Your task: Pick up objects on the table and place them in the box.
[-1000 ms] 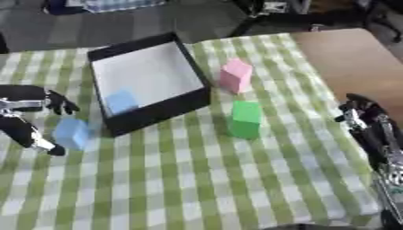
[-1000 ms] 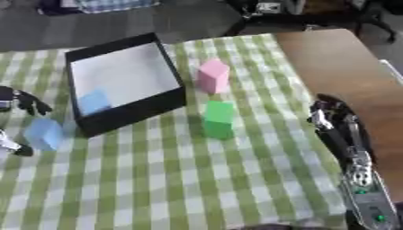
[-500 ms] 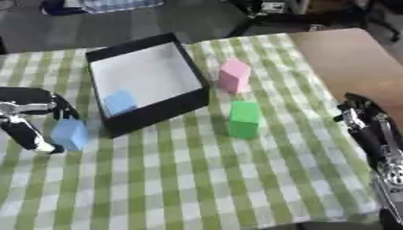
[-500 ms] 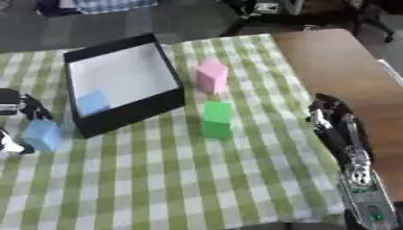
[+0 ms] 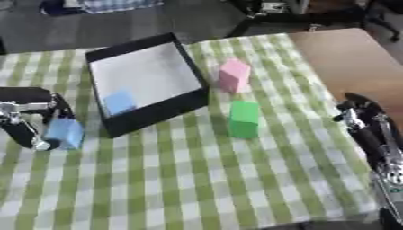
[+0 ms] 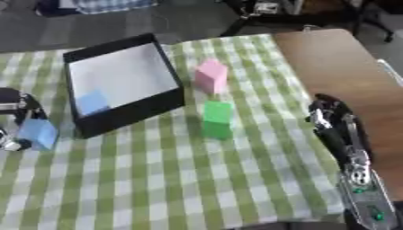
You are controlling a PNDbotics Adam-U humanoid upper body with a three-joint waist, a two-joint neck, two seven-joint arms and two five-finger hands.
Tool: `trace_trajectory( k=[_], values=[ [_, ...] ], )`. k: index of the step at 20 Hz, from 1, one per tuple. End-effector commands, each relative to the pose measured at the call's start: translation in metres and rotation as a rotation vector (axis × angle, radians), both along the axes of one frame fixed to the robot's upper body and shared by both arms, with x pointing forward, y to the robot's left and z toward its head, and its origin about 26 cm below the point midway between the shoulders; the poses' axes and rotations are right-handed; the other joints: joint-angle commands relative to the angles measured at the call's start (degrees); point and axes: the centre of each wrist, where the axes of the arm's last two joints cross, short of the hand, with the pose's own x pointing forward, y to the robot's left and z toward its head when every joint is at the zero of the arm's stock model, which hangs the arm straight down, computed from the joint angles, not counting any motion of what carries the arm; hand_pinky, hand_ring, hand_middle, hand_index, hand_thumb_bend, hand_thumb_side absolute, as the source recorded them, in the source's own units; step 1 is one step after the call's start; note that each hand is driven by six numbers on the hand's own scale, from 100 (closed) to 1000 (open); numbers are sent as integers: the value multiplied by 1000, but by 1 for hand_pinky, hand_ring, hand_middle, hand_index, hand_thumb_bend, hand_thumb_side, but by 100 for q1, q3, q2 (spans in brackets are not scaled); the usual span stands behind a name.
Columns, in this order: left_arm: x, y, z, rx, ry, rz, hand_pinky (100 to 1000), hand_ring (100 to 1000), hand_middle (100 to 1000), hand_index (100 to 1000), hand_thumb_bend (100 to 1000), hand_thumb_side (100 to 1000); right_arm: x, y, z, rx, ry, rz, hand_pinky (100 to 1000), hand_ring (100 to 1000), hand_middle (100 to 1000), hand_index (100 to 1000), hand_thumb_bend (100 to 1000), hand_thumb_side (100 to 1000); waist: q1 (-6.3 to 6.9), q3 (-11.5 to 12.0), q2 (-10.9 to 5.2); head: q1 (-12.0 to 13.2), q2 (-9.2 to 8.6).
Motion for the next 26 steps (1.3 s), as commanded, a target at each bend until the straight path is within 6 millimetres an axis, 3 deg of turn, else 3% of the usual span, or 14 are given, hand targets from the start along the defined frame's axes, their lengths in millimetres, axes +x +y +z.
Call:
trace_trajectory(
  k=[1,6,9,11,12,16,21,24,25,26],
  values=[
    [1,1,49,67,-39,-175,565,415,365,606,234,100,1,-4,6,-23,-13,-1,832,554,610,805,100,560,14,15,-177,-41,-11],
    [-5,-24,127,-34,-308,-199,589,434,377,622,265,100,-1,-5,4,-23,-4,-3,832,553,610,805,100,561,14,38,-217,-33,-11],
    [3,-50,145,-90,-378,-188,601,459,398,644,278,100,0,-3,3,-20,-2,7,832,553,610,805,100,561,-4,9,-225,8,-11],
    [12,-67,142,-106,-374,-172,612,472,427,658,295,142,1,-1,3,-17,-4,16,832,553,610,805,100,563,-27,-54,-221,61,-11],
    [17,-76,138,-110,-363,-163,618,477,434,663,307,100,2,1,3,-15,-4,22,832,553,610,805,100,561,-44,-102,-213,100,-11],
    [33,-104,112,-135,-294,-99,651,515,477,697,348,110,4,6,3,-4,-7,43,832,553,610,805,100,562,-98,-280,-165,239,-11],
    [47,-135,71,-193,-217,2,706,585,551,756,377,236,5,6,3,2,-7,45,832,552,610,805,100,562,-132,-334,-123,235,-11],
    [51,-141,57,-207,-222,76,765,698,690,843,430,430,5,7,3,6,-9,47,832,552,611,805,100,563,-135,-335,-115,236,-11],
    [52,-143,54,-207,-232,97,787,741,747,880,522,597,5,8,3,7,-9,49,832,552,611,805,100,563,-135,-333,-113,231,-11],
    [52,-144,51,-206,-244,116,798,759,773,895,593,702,5,8,3,7,-9,50,832,552,611,805,100,564,-137,-328,-113,225,-11]
  ],
)
